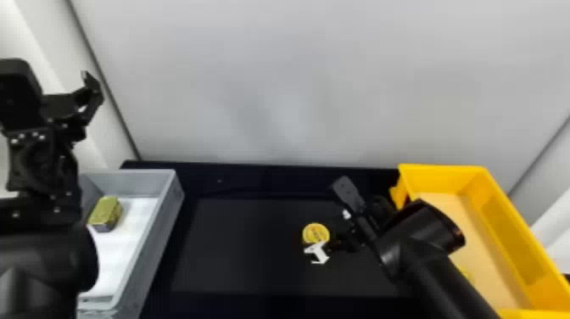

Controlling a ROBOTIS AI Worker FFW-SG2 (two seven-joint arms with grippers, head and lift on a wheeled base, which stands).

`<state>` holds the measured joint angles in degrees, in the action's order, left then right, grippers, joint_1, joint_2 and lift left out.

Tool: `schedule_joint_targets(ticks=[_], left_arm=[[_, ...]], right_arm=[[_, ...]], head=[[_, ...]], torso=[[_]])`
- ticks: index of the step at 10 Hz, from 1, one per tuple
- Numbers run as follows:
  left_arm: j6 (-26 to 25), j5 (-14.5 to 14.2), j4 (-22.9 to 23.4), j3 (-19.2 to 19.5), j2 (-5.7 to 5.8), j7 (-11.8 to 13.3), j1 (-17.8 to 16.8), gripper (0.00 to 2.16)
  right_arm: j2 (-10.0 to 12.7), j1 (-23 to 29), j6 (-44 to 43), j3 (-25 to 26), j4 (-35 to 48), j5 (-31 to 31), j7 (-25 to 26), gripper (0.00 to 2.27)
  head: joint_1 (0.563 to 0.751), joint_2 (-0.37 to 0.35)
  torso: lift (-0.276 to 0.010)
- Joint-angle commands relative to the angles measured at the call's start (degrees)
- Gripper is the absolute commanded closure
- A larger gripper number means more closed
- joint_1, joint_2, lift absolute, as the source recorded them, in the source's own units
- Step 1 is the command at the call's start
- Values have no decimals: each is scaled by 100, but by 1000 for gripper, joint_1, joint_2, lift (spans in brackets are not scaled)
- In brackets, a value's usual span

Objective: Pick up the round yellow can and place it in the yellow rectangular box

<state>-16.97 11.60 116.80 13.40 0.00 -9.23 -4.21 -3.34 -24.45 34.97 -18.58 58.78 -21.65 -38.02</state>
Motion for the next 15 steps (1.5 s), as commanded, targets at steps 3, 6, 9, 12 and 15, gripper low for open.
schedule_joint_targets(ticks=[3, 6, 9, 12, 15], left_arm=[[17, 0, -8, 14, -15, 0, -1, 98], [17, 0, -8, 32, -15, 0, -1, 98], [8, 0, -17, 32, -15, 0, 8, 98], [0, 0, -26, 32, -15, 0, 17, 96], [-18, -9, -26, 58, -15, 0, 17, 98]], right_arm=[[44, -8, -15, 64, -59, 2, 48, 460], [53, 28, -7, 91, 20, 11, 109, 701], [53, 124, 134, 161, 301, 55, 118, 759], [26, 230, 512, 179, 1189, 55, 127, 759], [-26, 309, 873, 231, 2173, 46, 180, 759]], head=[[694, 14], [694, 14], [694, 14], [694, 14], [694, 14]], torso=[[-61], [-61], [-61], [-61], [-61]])
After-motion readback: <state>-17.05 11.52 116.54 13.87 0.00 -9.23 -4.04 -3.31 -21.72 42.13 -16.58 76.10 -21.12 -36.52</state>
